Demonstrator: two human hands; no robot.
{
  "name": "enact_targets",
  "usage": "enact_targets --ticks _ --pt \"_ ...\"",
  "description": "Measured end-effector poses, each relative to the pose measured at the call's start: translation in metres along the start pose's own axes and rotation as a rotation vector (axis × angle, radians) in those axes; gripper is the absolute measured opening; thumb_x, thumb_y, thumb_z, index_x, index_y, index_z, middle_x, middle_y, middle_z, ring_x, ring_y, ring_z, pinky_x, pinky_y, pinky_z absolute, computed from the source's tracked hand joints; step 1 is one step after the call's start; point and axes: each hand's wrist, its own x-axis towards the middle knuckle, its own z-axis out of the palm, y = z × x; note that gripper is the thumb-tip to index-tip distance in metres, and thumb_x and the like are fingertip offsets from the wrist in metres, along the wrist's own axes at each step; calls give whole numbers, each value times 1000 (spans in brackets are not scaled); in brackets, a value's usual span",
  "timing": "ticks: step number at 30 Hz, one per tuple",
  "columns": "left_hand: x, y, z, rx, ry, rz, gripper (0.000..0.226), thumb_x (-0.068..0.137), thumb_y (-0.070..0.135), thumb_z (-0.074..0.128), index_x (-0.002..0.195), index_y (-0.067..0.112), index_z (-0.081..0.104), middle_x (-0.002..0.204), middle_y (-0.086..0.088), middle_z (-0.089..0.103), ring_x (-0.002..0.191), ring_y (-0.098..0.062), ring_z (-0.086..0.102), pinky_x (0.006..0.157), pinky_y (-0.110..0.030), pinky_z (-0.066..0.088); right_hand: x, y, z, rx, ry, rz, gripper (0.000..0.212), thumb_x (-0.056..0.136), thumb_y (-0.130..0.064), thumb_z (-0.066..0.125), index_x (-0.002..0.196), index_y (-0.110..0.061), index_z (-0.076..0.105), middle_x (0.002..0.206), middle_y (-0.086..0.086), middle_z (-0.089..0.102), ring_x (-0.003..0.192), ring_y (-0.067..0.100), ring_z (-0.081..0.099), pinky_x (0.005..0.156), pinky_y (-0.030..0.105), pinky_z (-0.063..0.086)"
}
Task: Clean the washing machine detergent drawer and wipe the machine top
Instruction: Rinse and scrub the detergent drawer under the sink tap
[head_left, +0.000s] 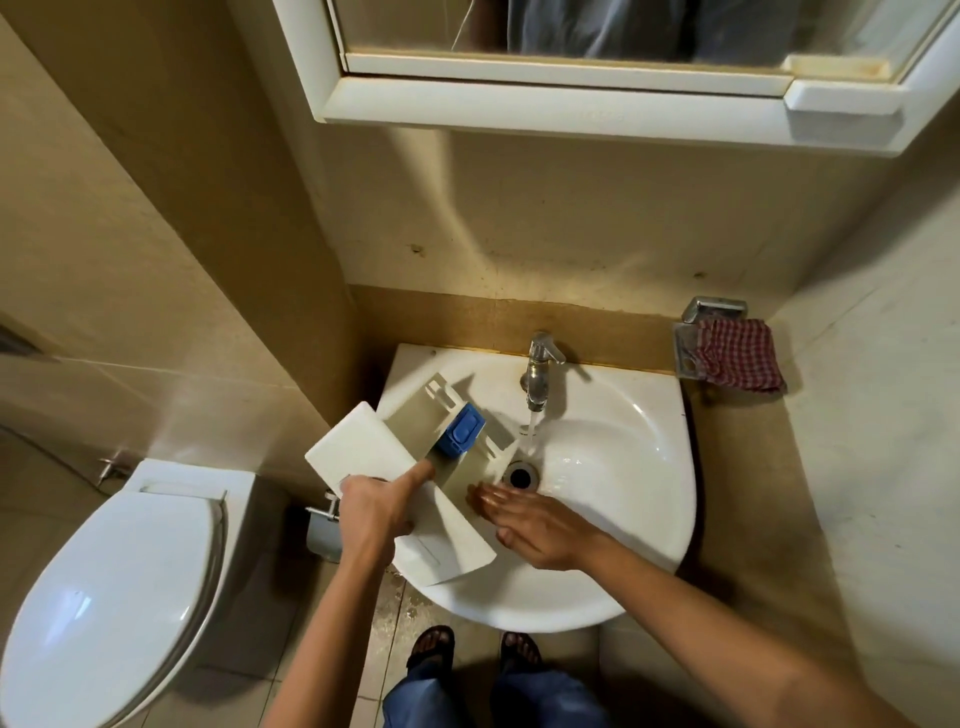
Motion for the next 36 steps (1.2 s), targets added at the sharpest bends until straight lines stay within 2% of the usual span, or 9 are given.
enact_targets --ticks 4,8,11,14,18,22,25,28,36 --pt "-4 2 3 9 -15 -21 41 67 29 84 69 -4 61 71 -9 62 66 -29 67 67 -51 60 1 15 0 67 93 269 55 103 -38 20 153 -18 9 159 -5 4 147 6 -1 120 36 13" --pt "-3 2 4 53 -9 2 44 67 34 84 77 -4 63 75 -9 63 67 -29 67 65 -48 61 3 -1 0 30 -32 128 66 99 -49 15 152 -10 7 159 2 2 146 10 -5 120 26 0" --pt "-3 2 3 150 -7 36 54 65 42 84 85 -5 65 81 -13 67 64 -29 69 55 -37 58 -5 3 4 19 -59 3 63 97 -21 38 152 -9 7 159 4 4 148 16 3 120 28 8" --pt "-2 2 4 200 -8 29 55 64 47 82 82 -2 65 78 -10 67 60 -27 70 57 -37 59 -8 24 -3 72 9 310 75 91 -3 38 148 -14 -11 156 -2 -13 146 15 -7 121 34 10" --pt "2 -2 1 162 -44 2 51 67 41 82 87 -3 65 81 -11 66 62 -27 70 49 -30 54 0 40 -12 82 -7 429 80 85 9 35 150 -10 -9 156 1 -15 147 18 -9 119 26 0" --pt "16 -16 -3 -29 -150 -125 47 71 30 82 96 -4 62 91 -20 64 75 -32 69 62 -37 60 9 43 -22 273 92 519 74 89 11 36 152 -9 2 160 3 -1 146 11 -2 118 19 6" --pt "23 -27 -1 -156 -227 -165 49 74 25 77 104 -10 62 96 -26 65 79 -33 67 65 -40 60 16 39 -34 465 412 650 57 90 10 40 145 -5 34 149 8 38 136 12 33 100 2 20" --pt "23 -37 9 -226 -262 -179 44 80 21 72 109 -9 59 95 -22 63 80 -32 66 68 -40 60 25 42 -43 513 623 806 40 92 5 43 128 -4 54 129 11 59 120 23 53 90 14 35" --pt "20 -48 35 -334 -306 -150 38 87 14 65 121 -1 55 108 -18 66 103 -40 64 72 -40 60 18 54 -54 322 579 851 37 89 4 46 124 -1 56 117 17 64 110 31 58 86 22 39"
